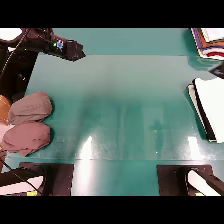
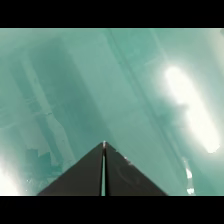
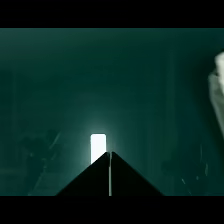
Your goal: Fold the shirts.
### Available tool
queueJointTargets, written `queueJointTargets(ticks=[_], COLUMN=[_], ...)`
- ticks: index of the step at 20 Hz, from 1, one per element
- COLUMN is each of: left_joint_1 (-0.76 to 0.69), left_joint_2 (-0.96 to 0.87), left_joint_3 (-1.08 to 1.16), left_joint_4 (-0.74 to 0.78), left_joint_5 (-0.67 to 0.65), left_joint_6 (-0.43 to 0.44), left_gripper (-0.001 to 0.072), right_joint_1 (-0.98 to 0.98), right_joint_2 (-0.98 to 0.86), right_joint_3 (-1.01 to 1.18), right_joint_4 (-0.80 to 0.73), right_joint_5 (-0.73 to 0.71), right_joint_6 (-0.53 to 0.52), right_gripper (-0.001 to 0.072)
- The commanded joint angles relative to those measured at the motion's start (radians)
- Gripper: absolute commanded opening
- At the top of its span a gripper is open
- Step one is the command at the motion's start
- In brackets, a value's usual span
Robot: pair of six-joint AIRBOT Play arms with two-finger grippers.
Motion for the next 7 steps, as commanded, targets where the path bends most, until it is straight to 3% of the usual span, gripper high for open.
queueJointTargets(ticks=[1, 7], left_joint_1=[0.000, 0.000], left_joint_2=[0.000, 0.000], left_joint_3=[0.000, 0.000], left_joint_4=[-0.001, -0.001], left_joint_5=[0.001, 0.001], left_joint_6=[0.000, 0.000], left_gripper=[0.0026, 0.0026], right_joint_1=[0.214, 0.295], right_joint_2=[0.000, 0.000], right_joint_3=[0.013, 0.011], right_joint_4=[0.018, 0.020], right_joint_5=[-0.055, -0.066], right_joint_6=[-0.019, -0.019], right_gripper=[0.0018, 0.0017])
